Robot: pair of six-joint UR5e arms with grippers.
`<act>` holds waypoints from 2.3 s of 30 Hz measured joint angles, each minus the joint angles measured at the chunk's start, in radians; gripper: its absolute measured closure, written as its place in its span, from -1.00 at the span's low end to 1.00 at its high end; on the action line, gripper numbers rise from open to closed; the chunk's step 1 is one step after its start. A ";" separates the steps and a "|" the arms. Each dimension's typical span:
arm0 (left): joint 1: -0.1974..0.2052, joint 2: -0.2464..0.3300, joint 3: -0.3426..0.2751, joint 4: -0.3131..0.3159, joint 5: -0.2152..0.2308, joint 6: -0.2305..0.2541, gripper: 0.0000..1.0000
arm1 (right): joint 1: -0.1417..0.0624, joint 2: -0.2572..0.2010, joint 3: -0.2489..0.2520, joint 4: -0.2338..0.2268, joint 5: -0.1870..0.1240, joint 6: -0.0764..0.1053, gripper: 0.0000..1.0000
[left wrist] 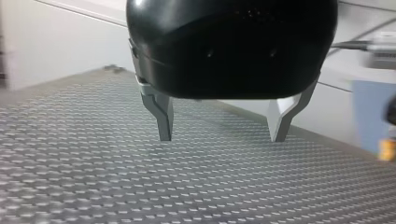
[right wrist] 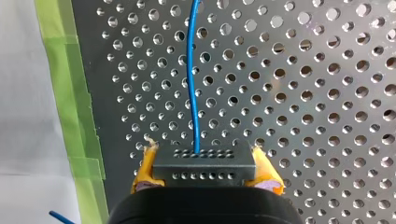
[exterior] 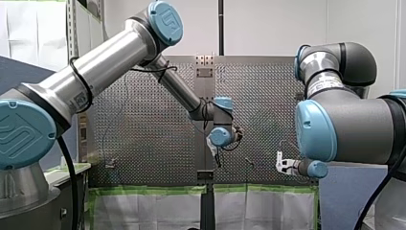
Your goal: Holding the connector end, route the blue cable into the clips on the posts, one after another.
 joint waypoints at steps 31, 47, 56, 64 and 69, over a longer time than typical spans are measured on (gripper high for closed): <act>0.029 0.305 -0.305 -0.070 -0.158 -0.071 -1.00 | 0.009 0.000 0.000 0.010 0.000 -0.010 1.00; 0.003 0.462 -0.462 0.029 -0.251 -0.078 -1.00 | 0.006 0.000 -0.001 0.008 0.000 -0.011 1.00; -0.008 0.551 -0.551 0.114 -0.240 -0.091 -1.00 | -0.002 -0.001 -0.001 0.017 -0.001 -0.045 1.00; -0.005 0.631 -0.631 0.159 -0.197 -0.091 -1.00 | -0.008 -0.028 0.000 0.055 0.004 -0.095 1.00; -0.004 0.682 -0.682 0.155 -0.190 -0.092 -1.00 | -0.011 -0.075 0.012 0.091 0.004 -0.125 1.00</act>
